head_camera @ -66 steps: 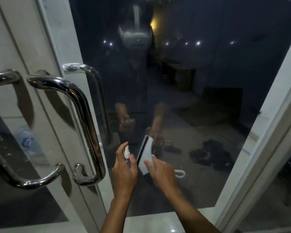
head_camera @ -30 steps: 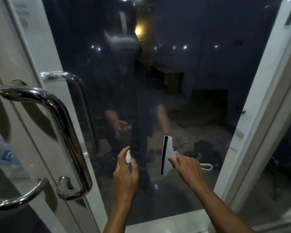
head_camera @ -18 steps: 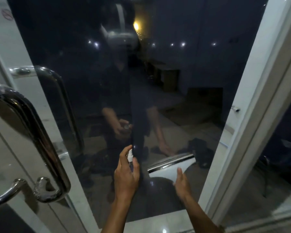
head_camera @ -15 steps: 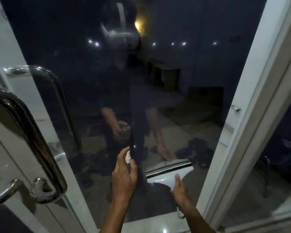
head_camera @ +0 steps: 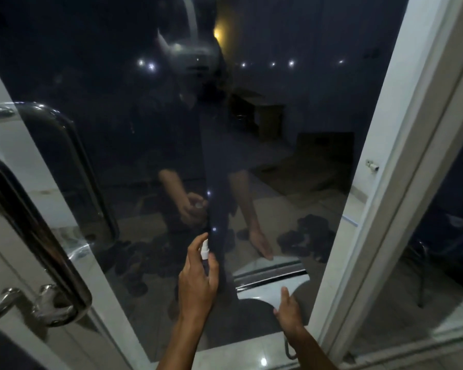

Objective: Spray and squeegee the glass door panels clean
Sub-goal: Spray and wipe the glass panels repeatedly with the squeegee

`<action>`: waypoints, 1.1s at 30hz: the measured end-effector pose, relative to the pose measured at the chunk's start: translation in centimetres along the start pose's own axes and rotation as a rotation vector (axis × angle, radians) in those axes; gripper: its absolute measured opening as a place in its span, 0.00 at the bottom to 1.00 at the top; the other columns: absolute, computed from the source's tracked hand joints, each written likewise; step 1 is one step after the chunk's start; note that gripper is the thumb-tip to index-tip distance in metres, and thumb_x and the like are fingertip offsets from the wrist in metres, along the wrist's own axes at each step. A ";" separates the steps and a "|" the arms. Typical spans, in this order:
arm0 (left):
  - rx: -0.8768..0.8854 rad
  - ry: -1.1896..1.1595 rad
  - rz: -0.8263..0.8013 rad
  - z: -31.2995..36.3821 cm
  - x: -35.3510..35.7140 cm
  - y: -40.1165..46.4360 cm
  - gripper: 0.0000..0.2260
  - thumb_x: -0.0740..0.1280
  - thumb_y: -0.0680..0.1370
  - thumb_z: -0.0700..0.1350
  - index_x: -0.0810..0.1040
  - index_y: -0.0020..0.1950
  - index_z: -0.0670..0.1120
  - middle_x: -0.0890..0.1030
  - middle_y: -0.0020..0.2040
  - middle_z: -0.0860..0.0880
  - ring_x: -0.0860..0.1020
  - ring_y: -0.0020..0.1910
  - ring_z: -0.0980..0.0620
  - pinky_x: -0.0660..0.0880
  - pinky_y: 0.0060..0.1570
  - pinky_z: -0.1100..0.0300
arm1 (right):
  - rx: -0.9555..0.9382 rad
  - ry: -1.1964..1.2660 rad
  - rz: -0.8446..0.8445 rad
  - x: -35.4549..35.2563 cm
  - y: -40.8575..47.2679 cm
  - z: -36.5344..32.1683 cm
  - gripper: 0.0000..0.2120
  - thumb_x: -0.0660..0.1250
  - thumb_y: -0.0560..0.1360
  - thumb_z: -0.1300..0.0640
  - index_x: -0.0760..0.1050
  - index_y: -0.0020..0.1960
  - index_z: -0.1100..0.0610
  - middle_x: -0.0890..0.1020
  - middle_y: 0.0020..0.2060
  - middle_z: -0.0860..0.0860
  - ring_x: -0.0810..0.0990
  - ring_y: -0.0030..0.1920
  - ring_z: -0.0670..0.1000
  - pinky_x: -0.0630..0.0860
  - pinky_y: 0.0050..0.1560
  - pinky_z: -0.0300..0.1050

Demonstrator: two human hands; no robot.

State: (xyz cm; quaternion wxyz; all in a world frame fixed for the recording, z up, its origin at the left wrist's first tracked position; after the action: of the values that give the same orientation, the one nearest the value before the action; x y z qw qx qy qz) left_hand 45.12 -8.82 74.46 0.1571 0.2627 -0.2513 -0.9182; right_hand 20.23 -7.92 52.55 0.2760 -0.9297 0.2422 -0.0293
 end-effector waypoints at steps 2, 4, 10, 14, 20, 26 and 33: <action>0.007 -0.006 -0.001 0.2 0.0 0.0 0.20 0.63 0.82 0.42 0.65 0.68 0.60 0.82 0.52 0.44 0.79 0.38 0.49 0.72 0.38 0.59 | -0.027 -0.031 0.007 -0.4 -0.5 -0.4 0.28 0.51 0.84 0.45 0.60 0.78 0.62 0.69 0.73 0.61 0.72 0.69 0.63 0.70 0.67 0.53; 0.012 -0.002 0.003 0.2 -0.2 0.2 0.21 0.64 0.81 0.40 0.65 0.68 0.60 0.82 0.51 0.44 0.78 0.38 0.50 0.71 0.37 0.61 | -0.058 -0.052 0.012 -0.4 -1.1 -1.5 0.29 0.49 0.84 0.44 0.58 0.79 0.60 0.66 0.75 0.60 0.71 0.70 0.63 0.67 0.69 0.54; 0.004 -0.074 0.169 0.8 -4.9 2.7 0.17 0.58 0.79 0.53 0.67 0.68 0.58 0.81 0.50 0.45 0.79 0.39 0.49 0.71 0.39 0.58 | -0.359 -0.255 0.103 0.9 -3.2 -6.5 0.33 0.48 0.79 0.35 0.73 0.68 0.59 0.78 0.64 0.60 0.77 0.62 0.61 0.71 0.67 0.56; 0.063 -0.134 0.305 2.4 -9.6 5.3 0.18 0.57 0.79 0.54 0.67 0.68 0.56 0.79 0.52 0.49 0.80 0.42 0.48 0.74 0.40 0.54 | -0.735 -0.542 0.105 4.2 -7.7 -12.3 0.46 0.40 0.71 0.22 0.76 0.62 0.57 0.82 0.57 0.58 0.78 0.59 0.62 0.73 0.59 0.53; 0.061 -0.107 0.398 2.9 -14.0 8.3 0.17 0.58 0.80 0.51 0.67 0.69 0.55 0.80 0.51 0.44 0.79 0.42 0.45 0.77 0.40 0.49 | -1.344 -0.842 0.190 10.5 -16.7 -23.0 0.32 0.47 0.77 0.32 0.77 0.59 0.54 0.85 0.45 0.54 0.81 0.47 0.59 0.73 0.47 0.49; 0.101 -0.113 0.432 3.1 -16.8 8.6 0.17 0.58 0.81 0.48 0.66 0.70 0.54 0.78 0.53 0.50 0.79 0.43 0.52 0.74 0.41 0.57 | -1.708 -1.066 0.171 17.3 -22.5 -27.3 0.17 0.57 0.79 0.37 0.72 0.46 0.50 0.82 0.31 0.51 0.82 0.34 0.53 0.70 0.39 0.48; 0.123 -0.131 0.444 2.9 -17.8 8.6 0.18 0.57 0.79 0.51 0.66 0.70 0.54 0.79 0.61 0.46 0.80 0.51 0.46 0.73 0.43 0.61 | -1.696 -1.213 0.255 23.4 -27.2 -30.8 0.20 0.53 0.81 0.38 0.74 0.54 0.51 0.85 0.40 0.56 0.84 0.44 0.58 0.70 0.46 0.51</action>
State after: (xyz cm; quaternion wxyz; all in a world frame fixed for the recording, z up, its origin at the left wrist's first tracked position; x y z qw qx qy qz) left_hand 59.32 -7.35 88.44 0.3224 0.1498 -0.3679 -0.8592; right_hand 46.92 -14.31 91.07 -0.3896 -0.6447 0.1006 0.6500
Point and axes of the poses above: each hand's wrist, its own y-axis towards the middle knuckle, its own x-axis out of the palm, z = x × y, the point moved 9 cm from there along y, towards the middle knuckle
